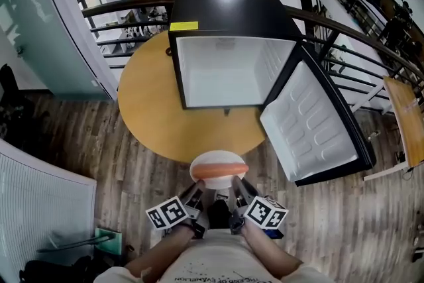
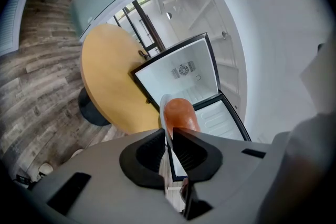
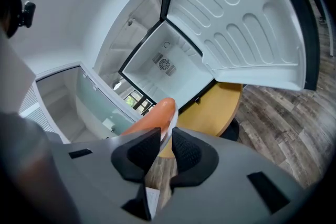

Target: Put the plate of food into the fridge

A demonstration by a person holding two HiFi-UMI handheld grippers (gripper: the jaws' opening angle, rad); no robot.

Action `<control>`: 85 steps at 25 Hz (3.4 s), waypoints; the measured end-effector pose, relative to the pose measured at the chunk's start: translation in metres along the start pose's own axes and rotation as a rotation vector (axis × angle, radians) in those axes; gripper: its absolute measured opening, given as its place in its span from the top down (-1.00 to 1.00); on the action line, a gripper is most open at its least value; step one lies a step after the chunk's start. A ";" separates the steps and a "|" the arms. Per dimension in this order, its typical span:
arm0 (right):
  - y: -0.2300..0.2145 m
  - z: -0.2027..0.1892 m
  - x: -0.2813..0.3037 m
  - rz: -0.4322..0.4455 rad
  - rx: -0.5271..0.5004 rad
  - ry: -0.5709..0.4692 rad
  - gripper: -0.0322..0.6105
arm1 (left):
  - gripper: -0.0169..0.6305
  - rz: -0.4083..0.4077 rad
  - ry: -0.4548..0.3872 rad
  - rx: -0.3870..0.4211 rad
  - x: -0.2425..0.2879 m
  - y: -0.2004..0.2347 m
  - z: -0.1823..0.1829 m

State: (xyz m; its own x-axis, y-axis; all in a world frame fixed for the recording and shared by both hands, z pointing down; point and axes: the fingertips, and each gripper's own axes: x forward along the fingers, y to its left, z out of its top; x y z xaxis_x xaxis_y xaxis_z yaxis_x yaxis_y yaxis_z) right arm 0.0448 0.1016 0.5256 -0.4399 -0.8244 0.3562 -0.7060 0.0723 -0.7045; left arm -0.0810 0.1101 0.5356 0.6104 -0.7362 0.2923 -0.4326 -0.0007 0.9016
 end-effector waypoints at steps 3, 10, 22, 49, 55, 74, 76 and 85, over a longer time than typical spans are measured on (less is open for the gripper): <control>-0.008 0.027 0.024 0.010 -0.007 0.003 0.64 | 0.76 0.002 -0.006 0.003 0.031 -0.006 0.017; -0.022 0.083 0.069 0.037 -0.024 0.011 0.64 | 0.76 0.004 -0.036 0.004 0.091 -0.022 0.050; -0.039 0.119 0.106 0.068 -0.007 0.049 0.64 | 0.76 0.041 -0.068 -0.011 0.135 -0.027 0.070; -0.034 0.141 0.174 0.013 0.017 -0.039 0.64 | 0.77 0.003 0.001 -0.001 0.183 -0.011 0.140; -0.046 0.155 0.202 0.005 0.037 -0.060 0.65 | 0.77 0.005 -0.014 -0.013 0.213 -0.003 0.156; -0.092 0.185 0.285 -0.031 0.076 -0.065 0.66 | 0.78 0.029 -0.036 -0.053 0.294 0.030 0.196; -0.098 0.187 0.294 -0.036 0.080 -0.068 0.66 | 0.79 0.030 -0.039 -0.054 0.302 0.034 0.199; -0.118 0.193 0.326 -0.055 0.078 -0.046 0.66 | 0.79 0.050 -0.041 -0.089 0.333 0.054 0.209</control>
State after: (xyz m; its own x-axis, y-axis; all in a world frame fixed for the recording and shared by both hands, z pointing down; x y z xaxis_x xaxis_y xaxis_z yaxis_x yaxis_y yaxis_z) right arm 0.0918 -0.2843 0.6070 -0.3743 -0.8512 0.3680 -0.6820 -0.0163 -0.7312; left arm -0.0397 -0.2763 0.6150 0.5607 -0.7611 0.3261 -0.4001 0.0958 0.9114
